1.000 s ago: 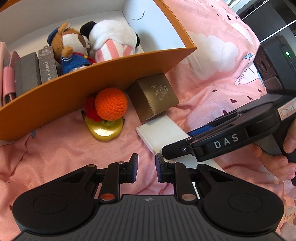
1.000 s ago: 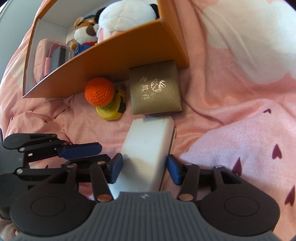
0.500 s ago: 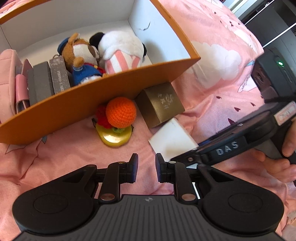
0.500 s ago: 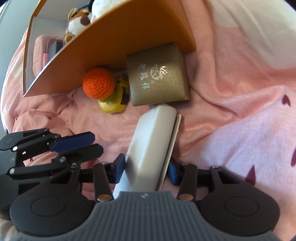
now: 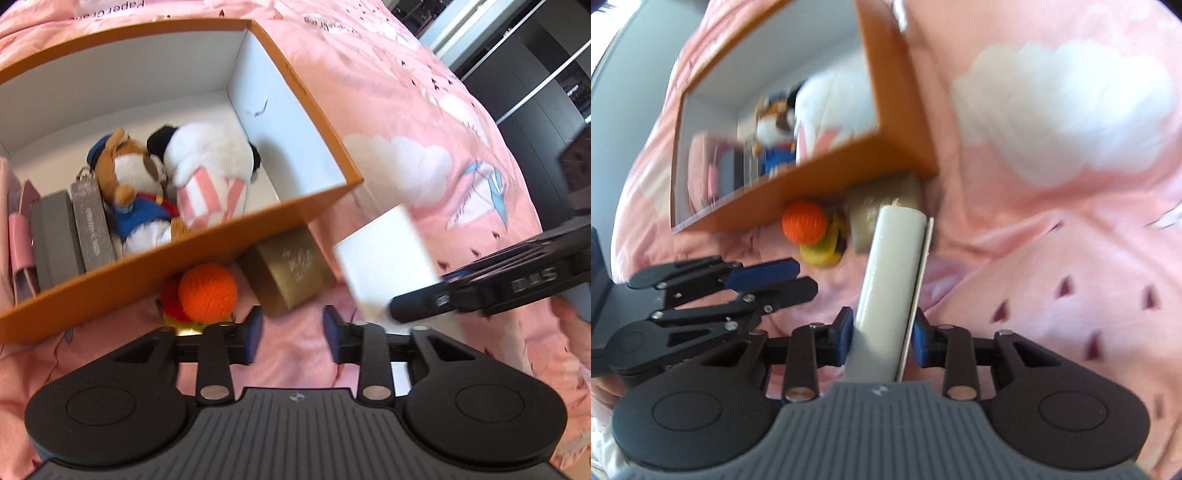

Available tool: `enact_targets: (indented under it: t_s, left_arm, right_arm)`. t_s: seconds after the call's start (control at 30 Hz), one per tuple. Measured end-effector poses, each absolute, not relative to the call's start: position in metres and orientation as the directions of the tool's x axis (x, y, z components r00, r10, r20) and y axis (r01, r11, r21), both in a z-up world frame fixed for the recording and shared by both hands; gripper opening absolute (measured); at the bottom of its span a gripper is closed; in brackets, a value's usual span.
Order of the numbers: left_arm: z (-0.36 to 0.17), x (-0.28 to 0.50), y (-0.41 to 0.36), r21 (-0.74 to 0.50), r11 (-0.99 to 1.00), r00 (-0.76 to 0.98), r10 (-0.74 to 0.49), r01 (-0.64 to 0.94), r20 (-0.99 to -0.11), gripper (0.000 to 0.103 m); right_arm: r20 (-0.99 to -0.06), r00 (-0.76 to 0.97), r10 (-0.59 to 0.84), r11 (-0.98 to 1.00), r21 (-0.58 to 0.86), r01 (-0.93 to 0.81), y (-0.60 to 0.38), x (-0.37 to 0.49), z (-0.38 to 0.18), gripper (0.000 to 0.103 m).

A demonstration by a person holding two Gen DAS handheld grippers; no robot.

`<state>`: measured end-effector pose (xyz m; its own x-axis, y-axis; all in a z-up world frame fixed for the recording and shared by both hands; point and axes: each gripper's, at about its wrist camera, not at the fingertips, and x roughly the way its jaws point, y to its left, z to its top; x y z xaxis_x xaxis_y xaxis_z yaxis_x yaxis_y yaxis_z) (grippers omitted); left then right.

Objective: Organize objects
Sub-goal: 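Lift the white box with the right tool while the left tool approaches the gold box, then grasp and lift the gold box with the left tool while the right tool holds the white box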

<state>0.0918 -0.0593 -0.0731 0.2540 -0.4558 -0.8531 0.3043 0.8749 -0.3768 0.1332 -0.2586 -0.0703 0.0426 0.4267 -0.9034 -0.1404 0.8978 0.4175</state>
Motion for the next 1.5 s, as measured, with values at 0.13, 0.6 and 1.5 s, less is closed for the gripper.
enact_targets:
  t_s: [0.13,0.6,1.5]
  left_arm:
    - [-0.075,0.102,-0.077,-0.344,0.891,0.278,-0.425,0.295,-0.862,0.063]
    - [-0.110,0.120,-0.123,-0.200,0.967,0.316,-0.242,0.159,-0.917,0.077]
    - [-0.130,0.134,-0.122,-0.167,0.980,0.277,-0.192,0.112,-0.942,0.079]
  right_arm:
    - [-0.917,0.156,0.366,0.926,0.344,-0.154,-0.267,0.140,-0.049,0.033]
    - [-0.911,0.259,0.320,0.947,0.310,-0.080,-0.305,0.174,-0.053,0.033]
    - [-0.927,0.241,0.287,0.958,0.273,-0.091,-0.298,0.172,-0.069,0.034]
